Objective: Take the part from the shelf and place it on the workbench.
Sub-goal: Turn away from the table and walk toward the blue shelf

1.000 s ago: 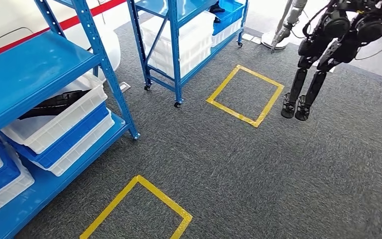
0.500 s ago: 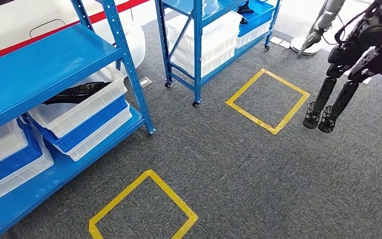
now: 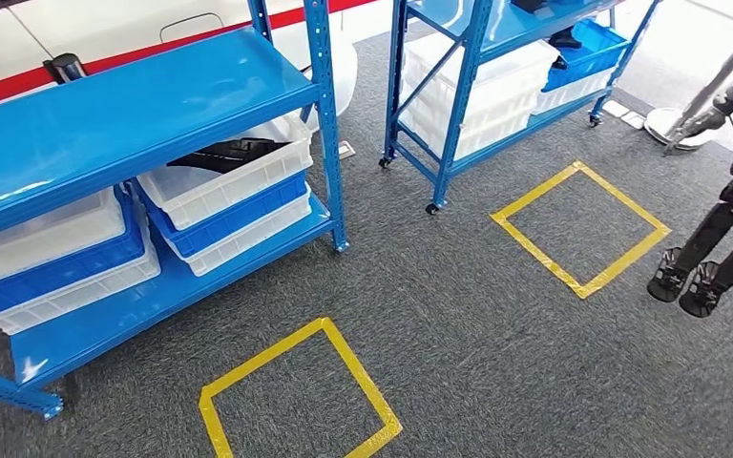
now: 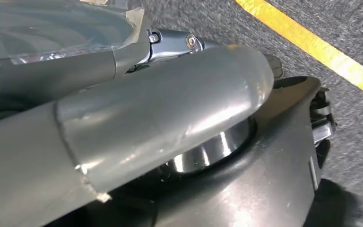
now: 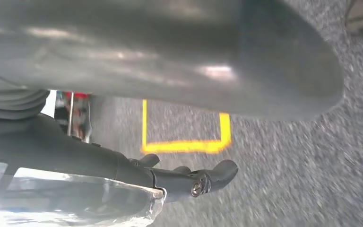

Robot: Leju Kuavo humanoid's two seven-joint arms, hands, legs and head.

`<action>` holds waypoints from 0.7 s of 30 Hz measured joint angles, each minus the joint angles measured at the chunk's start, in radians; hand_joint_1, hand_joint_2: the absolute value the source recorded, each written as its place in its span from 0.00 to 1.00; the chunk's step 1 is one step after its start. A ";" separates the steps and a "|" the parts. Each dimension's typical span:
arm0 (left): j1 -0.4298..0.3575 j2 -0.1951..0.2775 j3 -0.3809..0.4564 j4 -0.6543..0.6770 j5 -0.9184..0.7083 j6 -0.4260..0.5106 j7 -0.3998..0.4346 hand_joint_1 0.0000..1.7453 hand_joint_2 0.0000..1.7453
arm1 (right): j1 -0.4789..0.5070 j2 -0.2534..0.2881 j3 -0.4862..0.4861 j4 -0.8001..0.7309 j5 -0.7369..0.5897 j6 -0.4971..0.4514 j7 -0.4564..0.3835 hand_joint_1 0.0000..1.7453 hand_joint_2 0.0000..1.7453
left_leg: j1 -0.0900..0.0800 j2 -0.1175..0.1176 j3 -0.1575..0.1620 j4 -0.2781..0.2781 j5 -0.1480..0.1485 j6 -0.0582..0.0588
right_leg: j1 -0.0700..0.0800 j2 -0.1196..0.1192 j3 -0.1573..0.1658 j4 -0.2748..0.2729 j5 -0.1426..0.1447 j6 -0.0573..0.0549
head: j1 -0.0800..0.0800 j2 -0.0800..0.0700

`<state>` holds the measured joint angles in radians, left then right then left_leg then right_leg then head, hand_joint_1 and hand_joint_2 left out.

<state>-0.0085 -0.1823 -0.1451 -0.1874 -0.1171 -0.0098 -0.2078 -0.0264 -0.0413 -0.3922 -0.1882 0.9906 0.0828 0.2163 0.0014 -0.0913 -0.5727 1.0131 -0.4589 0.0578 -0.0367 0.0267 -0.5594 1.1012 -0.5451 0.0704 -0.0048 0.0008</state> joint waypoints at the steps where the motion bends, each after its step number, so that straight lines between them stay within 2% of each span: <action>1: -0.001 0.000 -0.001 0.000 0.001 -0.001 0.000 0.00 0.00 | 0.000 0.000 -0.001 0.000 0.002 0.000 0.000 0.00 0.00 | 0.000 -0.011 -0.003 0.007 -0.004 -0.008 | -0.002 0.012 0.018 -0.045 0.017 0.001 | 0.001 0.000; 2: -0.001 0.000 -0.001 0.000 0.002 -0.001 0.000 0.00 0.00 | -0.001 0.000 -0.001 0.000 0.003 0.000 0.000 0.00 0.00 | -0.001 -0.019 -0.007 0.013 -0.008 -0.015 | -0.001 0.020 0.026 -0.067 0.024 -0.003 | 0.002 0.000; 3: -0.001 0.000 -0.001 0.000 0.002 -0.001 0.000 0.00 0.00 | -0.003 0.000 -0.001 0.001 0.003 0.000 0.000 0.00 0.00 | -0.001 -0.026 -0.009 0.015 -0.009 -0.021 | 0.002 0.018 0.026 -0.071 0.023 -0.012 | 0.002 0.000; 4: 0.000 0.000 -0.001 0.000 0.002 -0.001 0.000 0.00 0.00 | -0.005 0.000 -0.001 0.000 0.003 0.000 0.000 0.00 0.00 | 0.001 -0.033 -0.011 0.015 -0.009 -0.024 | 0.001 0.008 0.029 -0.071 0.025 -0.021 | 0.001 0.000; 5: 0.001 0.001 -0.001 0.000 0.003 -0.001 0.000 0.00 0.00 | -0.006 0.001 -0.001 0.000 0.004 0.000 0.000 0.00 0.00 | 0.003 -0.026 -0.014 0.019 -0.011 -0.026 | 0.000 -0.001 0.033 -0.072 0.027 -0.028 | 0.001 0.000; 7: 0.001 0.002 -0.001 0.000 0.003 -0.001 0.000 0.00 0.00 | -0.006 0.002 -0.001 0.000 0.005 0.000 0.000 0.00 0.00 | 0.004 0.020 -0.037 0.064 -0.038 -0.033 | -0.003 -0.020 0.039 -0.073 0.029 -0.041 | -0.003 0.000; 8: 0.000 0.002 -0.001 0.000 0.004 -0.001 0.000 0.00 0.00 | -0.004 0.002 -0.002 0.000 0.005 0.000 0.000 0.00 0.00 | 0.003 0.050 -0.063 0.115 -0.066 -0.038 | 0.000 -0.030 0.040 -0.074 0.029 -0.045 | -0.006 0.000; 9: -0.001 0.003 -0.001 0.000 0.005 -0.001 -0.001 0.00 0.00 | -0.002 0.002 -0.002 0.000 0.006 0.000 0.000 0.00 0.00 | 0.002 0.070 -0.098 0.181 -0.098 -0.042 | 0.002 -0.041 0.040 -0.073 0.027 -0.049 | -0.009 0.000; 10: -0.002 0.003 -0.001 0.000 0.005 -0.001 -0.001 0.00 0.00 | 0.000 0.002 -0.002 0.000 0.006 0.000 0.000 0.00 0.00 | 0.003 0.080 -0.134 0.247 -0.123 -0.044 | 0.004 -0.054 0.040 -0.073 0.025 -0.053 | -0.010 0.000; 11: -0.003 0.004 -0.001 0.000 0.006 -0.001 -0.002 0.00 0.00 | 0.001 0.001 -0.002 0.000 0.006 0.000 0.000 0.00 0.00 | 0.003 0.084 -0.159 0.290 -0.132 -0.045 | 0.006 -0.067 0.041 -0.073 0.023 -0.055 | -0.010 0.000; 12: -0.004 0.004 -0.001 0.000 0.006 0.000 -0.003 0.00 0.00 | 0.000 0.001 -0.002 0.000 0.007 0.000 0.000 0.00 0.00 | 0.003 0.087 -0.167 0.299 -0.121 -0.044 | 0.007 -0.080 0.042 -0.073 0.020 -0.058 | -0.010 0.000; 13: -0.004 0.004 -0.001 0.000 0.006 0.000 -0.003 0.00 0.00 | -0.001 0.001 -0.002 0.000 0.007 0.001 0.000 0.00 0.00 | 0.003 0.090 -0.154 0.269 -0.094 -0.041 | 0.008 -0.091 0.045 -0.073 0.018 -0.059 | -0.010 0.000; 14: -0.003 0.005 -0.002 0.000 0.006 0.000 -0.004 0.00 0.00 | -0.003 0.001 -0.002 0.000 0.007 0.002 0.000 0.00 0.00 | 0.002 0.100 -0.124 0.209 -0.058 -0.036 | 0.009 -0.100 0.049 -0.073 0.015 -0.060 | -0.010 0.000; 15: -0.003 0.006 -0.002 0.000 0.006 -0.001 -0.004 0.00 0.00 | -0.004 0.001 -0.002 0.000 0.007 0.004 0.000 0.00 0.00 | -0.002 0.126 -0.090 0.139 -0.029 -0.028 | 0.011 -0.109 0.052 -0.073 0.012 -0.060 | -0.010 0.000; 17: -0.005 0.007 -0.004 0.000 0.006 -0.002 -0.005 0.00 0.00 | -0.006 0.002 -0.003 0.000 0.007 0.008 0.000 0.00 0.00 | -0.013 0.164 -0.045 0.048 -0.003 -0.016 | 0.018 -0.126 0.057 -0.074 0.004 -0.053 | -0.009 0.000; 18: -0.006 0.007 -0.005 0.000 0.006 -0.004 -0.005 0.00 0.00 | -0.006 0.003 -0.003 0.000 0.007 0.010 0.000 0.00 0.00 | -0.018 0.171 -0.039 0.033 -0.005 -0.012 | 0.021 -0.135 0.058 -0.076 0.000 -0.048 | -0.009 0.000; 20: -0.007 0.007 -0.008 0.000 0.006 -0.007 -0.006 0.00 0.00 | -0.008 0.004 -0.003 0.000 0.007 0.011 0.000 0.00 0.00 | -0.018 0.143 -0.035 0.023 -0.003 -0.006 | 0.026 -0.153 0.067 -0.081 -0.006 -0.038 | -0.009 0.000; 21: -0.007 0.006 -0.009 -0.001 0.006 -0.008 -0.006 0.00 0.00 | -0.010 0.004 -0.003 0.000 0.007 0.011 0.001 0.00 0.00 | -0.015 0.130 -0.029 0.013 0.002 -0.003 | 0.027 -0.142 0.071 -0.076 -0.011 -0.033 | -0.008 0.000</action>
<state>-0.0150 -0.1762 -0.1540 -0.1881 -0.1113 -0.0181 -0.2136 -0.0360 -0.0374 -0.3953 -0.1883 0.9977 0.0940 0.2170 -0.0138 0.0389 -0.6020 1.0264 -0.4571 0.0544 -0.0099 -0.1157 -0.4888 1.0254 -0.5564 0.0375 -0.0129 0.0008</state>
